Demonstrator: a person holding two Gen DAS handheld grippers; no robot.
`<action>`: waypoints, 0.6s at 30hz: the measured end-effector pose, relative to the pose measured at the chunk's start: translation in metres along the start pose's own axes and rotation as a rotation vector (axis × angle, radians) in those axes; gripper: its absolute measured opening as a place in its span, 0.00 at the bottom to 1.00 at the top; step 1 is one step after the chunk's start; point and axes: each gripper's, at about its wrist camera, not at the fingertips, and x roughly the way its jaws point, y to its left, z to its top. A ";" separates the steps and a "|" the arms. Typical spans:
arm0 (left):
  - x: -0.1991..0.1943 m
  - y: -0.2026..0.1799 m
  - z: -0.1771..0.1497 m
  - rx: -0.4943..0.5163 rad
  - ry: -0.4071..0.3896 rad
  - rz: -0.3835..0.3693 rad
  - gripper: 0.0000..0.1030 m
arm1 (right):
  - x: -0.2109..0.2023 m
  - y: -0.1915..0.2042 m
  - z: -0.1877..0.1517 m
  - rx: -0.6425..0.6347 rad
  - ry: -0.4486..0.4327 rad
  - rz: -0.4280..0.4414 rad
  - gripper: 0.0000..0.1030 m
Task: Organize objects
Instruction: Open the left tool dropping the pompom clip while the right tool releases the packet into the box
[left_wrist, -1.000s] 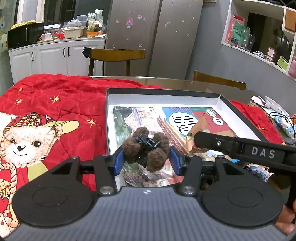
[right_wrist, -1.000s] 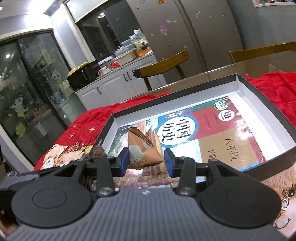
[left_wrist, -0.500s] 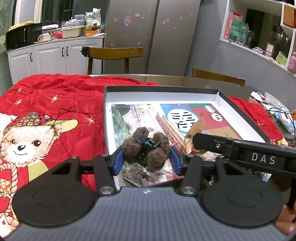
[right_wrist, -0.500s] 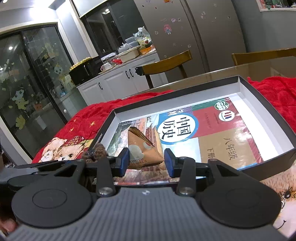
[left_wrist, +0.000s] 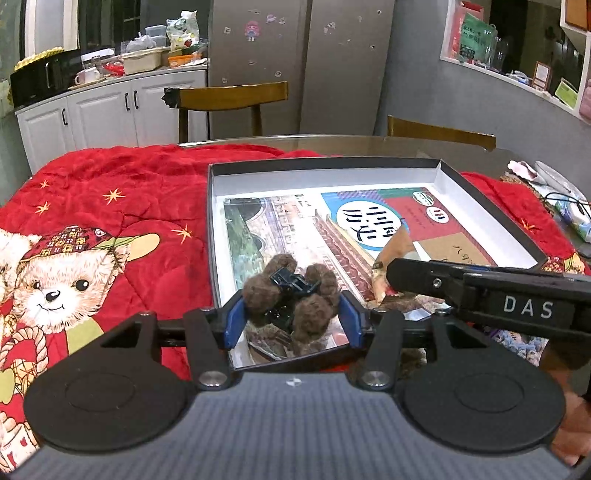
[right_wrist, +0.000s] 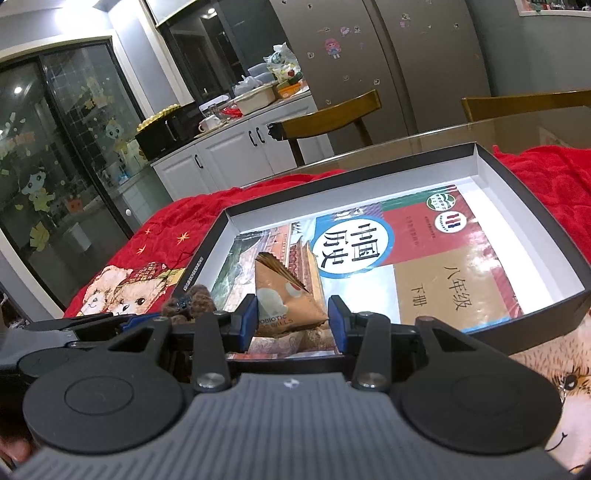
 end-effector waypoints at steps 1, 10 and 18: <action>0.000 0.000 0.000 0.003 -0.001 0.003 0.58 | 0.000 0.001 0.000 -0.001 0.000 0.001 0.44; 0.000 0.001 0.001 0.002 0.005 -0.014 0.66 | 0.000 -0.003 0.001 0.024 -0.002 0.023 0.47; -0.008 0.003 0.006 0.018 -0.016 -0.010 0.67 | -0.007 -0.009 0.002 0.063 -0.056 0.026 0.66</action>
